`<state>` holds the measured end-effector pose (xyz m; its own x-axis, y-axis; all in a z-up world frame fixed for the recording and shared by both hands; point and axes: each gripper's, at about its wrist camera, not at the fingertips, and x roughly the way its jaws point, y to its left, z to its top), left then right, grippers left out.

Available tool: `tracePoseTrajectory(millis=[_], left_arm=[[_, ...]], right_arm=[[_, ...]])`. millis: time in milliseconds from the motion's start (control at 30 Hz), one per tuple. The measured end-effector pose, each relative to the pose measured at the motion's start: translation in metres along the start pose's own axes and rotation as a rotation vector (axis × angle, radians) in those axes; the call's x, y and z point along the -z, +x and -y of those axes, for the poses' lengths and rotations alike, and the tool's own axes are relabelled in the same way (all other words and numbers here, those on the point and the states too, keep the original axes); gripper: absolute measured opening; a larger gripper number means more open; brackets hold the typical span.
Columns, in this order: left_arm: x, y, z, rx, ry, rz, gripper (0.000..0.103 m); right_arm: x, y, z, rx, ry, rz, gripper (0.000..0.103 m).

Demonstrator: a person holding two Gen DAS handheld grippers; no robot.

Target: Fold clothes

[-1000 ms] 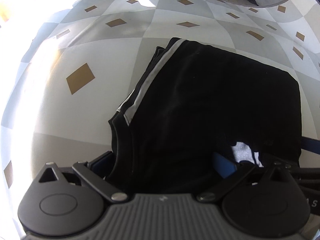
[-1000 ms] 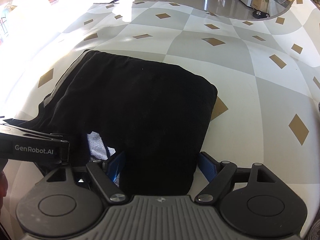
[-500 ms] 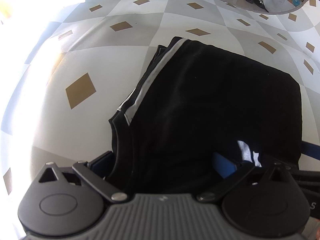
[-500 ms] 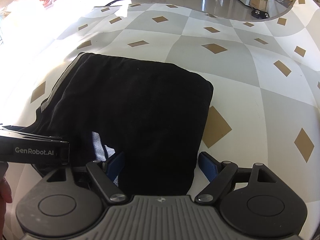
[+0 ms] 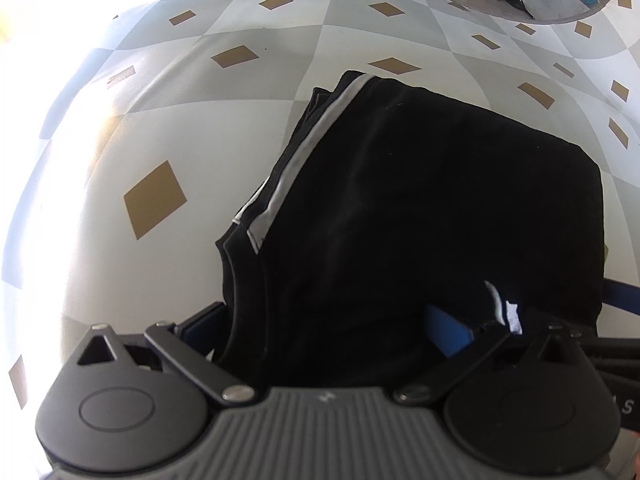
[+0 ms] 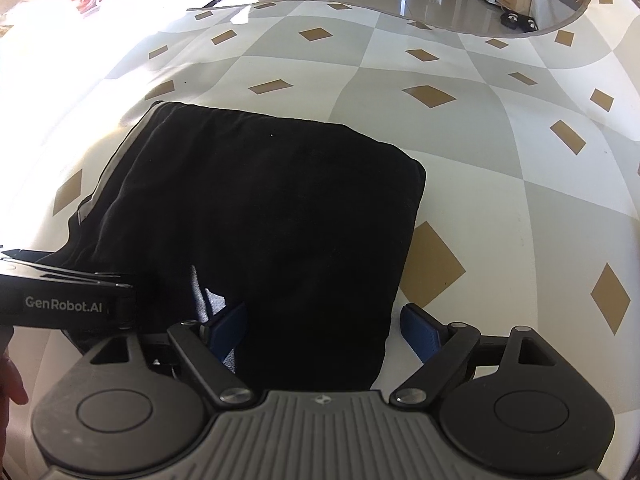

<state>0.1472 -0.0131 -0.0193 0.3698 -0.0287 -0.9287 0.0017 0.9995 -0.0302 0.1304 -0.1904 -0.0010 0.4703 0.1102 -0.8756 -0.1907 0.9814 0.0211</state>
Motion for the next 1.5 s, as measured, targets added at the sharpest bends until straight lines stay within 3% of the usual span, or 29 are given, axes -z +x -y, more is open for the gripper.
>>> tracePoseTrajectory(millis=[367, 567, 667, 933, 1167, 1300, 1500], left_arm=[[0.000, -0.007, -0.018, 0.093, 0.017, -0.017, 0.103], [-0.003, -0.014, -0.034, 0.148, -0.038, -0.011, 0.103], [-0.003, -0.012, -0.038, 0.180, -0.056, -0.029, 0.103], [-0.001, -0.008, -0.036, 0.193, -0.039, -0.038, 0.103], [0.005, -0.008, -0.020, 0.132, 0.071, -0.029, 0.103], [0.008, -0.007, -0.011, 0.092, 0.125, -0.020, 0.103], [0.008, -0.006, -0.009, 0.077, 0.125, -0.013, 0.103]], right_arm=[[-0.014, 0.001, 0.044, -0.230, 0.094, -0.005, 0.083], [-0.016, 0.007, 0.081, -0.397, 0.316, 0.017, 0.082], [-0.018, 0.011, 0.090, -0.438, 0.379, 0.031, 0.081], [-0.021, 0.013, 0.083, -0.430, 0.341, 0.078, 0.074], [-0.020, 0.014, 0.082, -0.411, 0.317, 0.095, 0.050], [-0.022, 0.012, 0.079, -0.407, 0.284, 0.107, 0.042], [-0.024, 0.001, 0.069, -0.394, 0.206, 0.142, 0.032]])
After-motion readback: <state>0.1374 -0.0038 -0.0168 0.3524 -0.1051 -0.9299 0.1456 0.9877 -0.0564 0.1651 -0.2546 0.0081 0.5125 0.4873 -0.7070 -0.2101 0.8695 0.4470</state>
